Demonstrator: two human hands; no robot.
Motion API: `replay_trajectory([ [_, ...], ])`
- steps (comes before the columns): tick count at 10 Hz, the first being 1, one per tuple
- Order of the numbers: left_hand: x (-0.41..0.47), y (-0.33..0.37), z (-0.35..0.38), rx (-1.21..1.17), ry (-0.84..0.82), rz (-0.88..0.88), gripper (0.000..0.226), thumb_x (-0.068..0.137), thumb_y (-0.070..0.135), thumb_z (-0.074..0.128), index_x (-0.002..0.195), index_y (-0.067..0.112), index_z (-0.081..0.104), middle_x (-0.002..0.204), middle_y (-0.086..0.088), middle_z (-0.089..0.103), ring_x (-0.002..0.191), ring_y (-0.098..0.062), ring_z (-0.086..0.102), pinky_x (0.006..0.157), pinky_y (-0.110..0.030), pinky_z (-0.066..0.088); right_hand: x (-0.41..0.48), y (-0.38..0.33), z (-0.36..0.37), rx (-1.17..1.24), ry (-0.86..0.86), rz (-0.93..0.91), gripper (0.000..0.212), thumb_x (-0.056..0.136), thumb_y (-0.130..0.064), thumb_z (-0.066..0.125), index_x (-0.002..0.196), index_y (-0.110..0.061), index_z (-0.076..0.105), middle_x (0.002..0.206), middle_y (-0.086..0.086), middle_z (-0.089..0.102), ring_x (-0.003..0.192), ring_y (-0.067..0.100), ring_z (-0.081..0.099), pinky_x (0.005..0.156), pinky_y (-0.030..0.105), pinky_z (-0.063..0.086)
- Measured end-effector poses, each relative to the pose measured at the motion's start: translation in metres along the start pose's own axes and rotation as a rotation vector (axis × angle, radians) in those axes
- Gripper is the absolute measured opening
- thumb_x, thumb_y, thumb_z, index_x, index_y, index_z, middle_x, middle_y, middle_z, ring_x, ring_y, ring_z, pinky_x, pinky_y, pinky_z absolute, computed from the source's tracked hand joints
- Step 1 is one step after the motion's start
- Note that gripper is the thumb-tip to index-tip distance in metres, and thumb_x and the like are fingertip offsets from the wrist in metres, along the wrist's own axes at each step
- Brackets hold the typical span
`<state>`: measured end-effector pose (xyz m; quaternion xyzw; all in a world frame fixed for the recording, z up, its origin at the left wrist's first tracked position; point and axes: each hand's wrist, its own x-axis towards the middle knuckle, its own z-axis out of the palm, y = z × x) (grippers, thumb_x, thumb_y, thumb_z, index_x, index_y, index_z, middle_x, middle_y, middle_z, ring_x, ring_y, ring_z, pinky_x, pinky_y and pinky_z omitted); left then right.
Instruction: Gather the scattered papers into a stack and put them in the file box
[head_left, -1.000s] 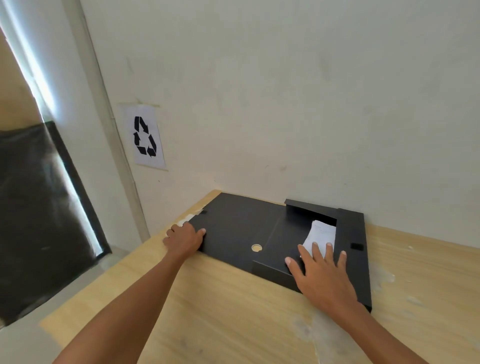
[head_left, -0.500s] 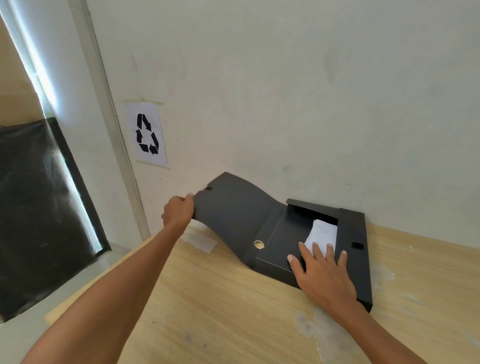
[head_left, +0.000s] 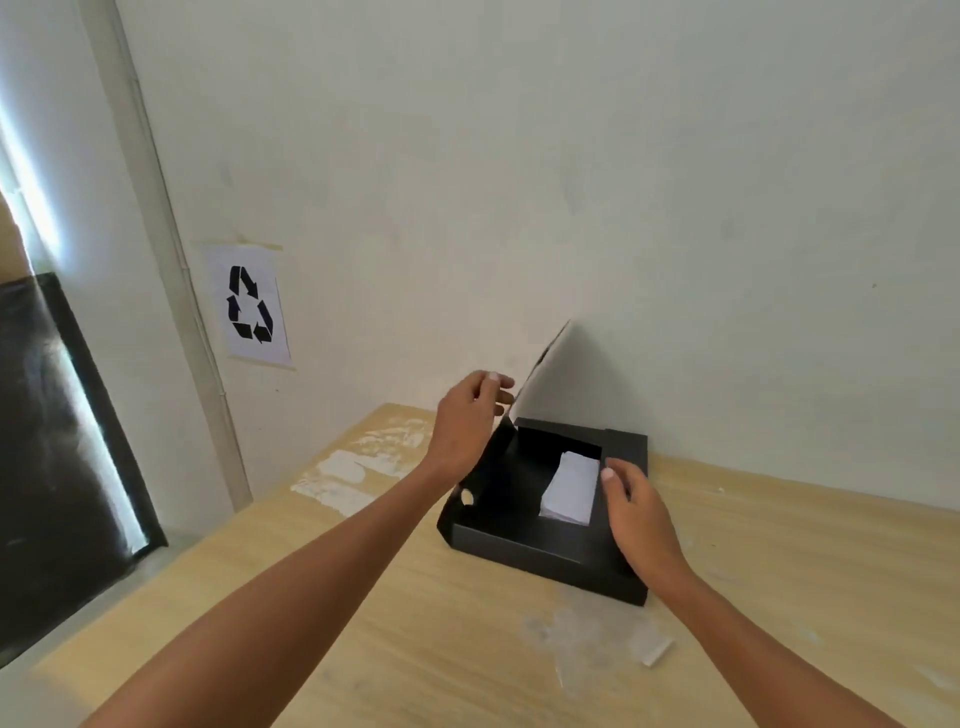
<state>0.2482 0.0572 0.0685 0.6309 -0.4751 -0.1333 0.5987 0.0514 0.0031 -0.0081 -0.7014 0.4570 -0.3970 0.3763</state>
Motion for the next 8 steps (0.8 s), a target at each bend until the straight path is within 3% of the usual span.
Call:
replay_trajectory([
  [1,-0.022,-0.016,0.032,0.156,-0.196,0.028,0.031,0.108,0.028,0.045,0.108,0.015,0.073,0.102,0.000,0.073,0.089,-0.007,0.065,0.070,-0.009,0.048,0.001,0.001,-0.021,0.191,-0.075,0.077,0.036,0.107,-0.039,0.034,0.130,-0.021,0.055,0.124,0.000,0.061,0.114,0.016,0.055,0.097,0.031,0.042],
  [2,-0.037,-0.039,0.058,0.428,-0.317,0.129,0.028,0.106,0.034,0.047,0.108,0.021,0.072,0.105,0.004,0.071,0.094,-0.008,0.063,0.084,-0.025,0.052,-0.002,0.008,-0.032,0.216,-0.044,0.071,0.037,0.105,-0.044,0.032,0.114,-0.021,0.060,0.109,0.000,0.068,0.106,0.020,0.063,0.097,0.041,0.051],
  [3,-0.049,-0.056,0.076,0.698,-0.412,0.174,0.030,0.105,0.042,0.046,0.119,0.030,0.069,0.121,0.008,0.067,0.113,-0.012,0.061,0.106,-0.042,0.046,-0.008,0.020,-0.037,0.035,0.026,0.073,0.037,0.105,-0.041,0.033,0.124,-0.020,0.056,0.111,0.004,0.067,0.103,0.025,0.062,0.090,0.042,0.048],
  [4,-0.067,-0.068,0.085,0.835,-0.482,0.237,0.032,0.104,0.045,0.044,0.129,0.034,0.061,0.135,0.010,0.058,0.130,-0.012,0.050,0.115,-0.042,0.032,-0.017,0.047,-0.030,-0.290,-0.170,0.057,0.057,0.103,-0.047,0.036,0.154,-0.021,0.033,0.157,0.004,0.038,0.142,0.022,0.039,0.115,0.037,0.034],
  [5,-0.076,-0.077,0.089,0.838,-0.441,0.241,0.031,0.106,0.043,0.041,0.131,0.035,0.057,0.138,0.013,0.054,0.135,-0.010,0.045,0.121,-0.042,0.022,-0.026,0.065,-0.021,-0.462,-0.302,0.039,0.063,0.103,-0.053,0.028,0.159,-0.027,0.015,0.168,0.004,0.002,0.153,0.024,0.017,0.124,0.043,0.016],
  [6,-0.077,-0.076,0.091,0.849,-0.431,0.240,0.031,0.107,0.042,0.040,0.132,0.035,0.056,0.140,0.013,0.053,0.137,-0.010,0.044,0.122,-0.041,0.021,-0.029,0.061,-0.022,-0.451,-0.324,0.056,0.063,0.104,-0.052,0.027,0.160,-0.029,0.011,0.168,0.005,0.001,0.154,0.025,0.012,0.124,0.044,0.010],
  [7,-0.073,-0.071,0.091,0.876,-0.438,0.243,0.030,0.106,0.040,0.044,0.132,0.032,0.057,0.140,0.010,0.055,0.135,-0.014,0.047,0.119,-0.041,0.030,-0.027,0.047,-0.037,-0.359,-0.310,0.045,0.062,0.103,-0.050,0.034,0.158,-0.024,0.023,0.167,0.003,0.013,0.152,0.022,0.020,0.121,0.037,0.022],
  [8,-0.064,-0.057,0.094,0.870,-0.462,0.256,0.028,0.105,0.036,0.047,0.129,0.029,0.060,0.139,0.006,0.056,0.132,-0.017,0.050,0.113,-0.038,0.038,-0.025,0.026,-0.068,-0.394,-0.240,0.000,0.059,0.104,-0.047,0.036,0.156,-0.021,0.029,0.167,0.004,0.016,0.153,0.022,0.018,0.120,0.036,0.021],
])
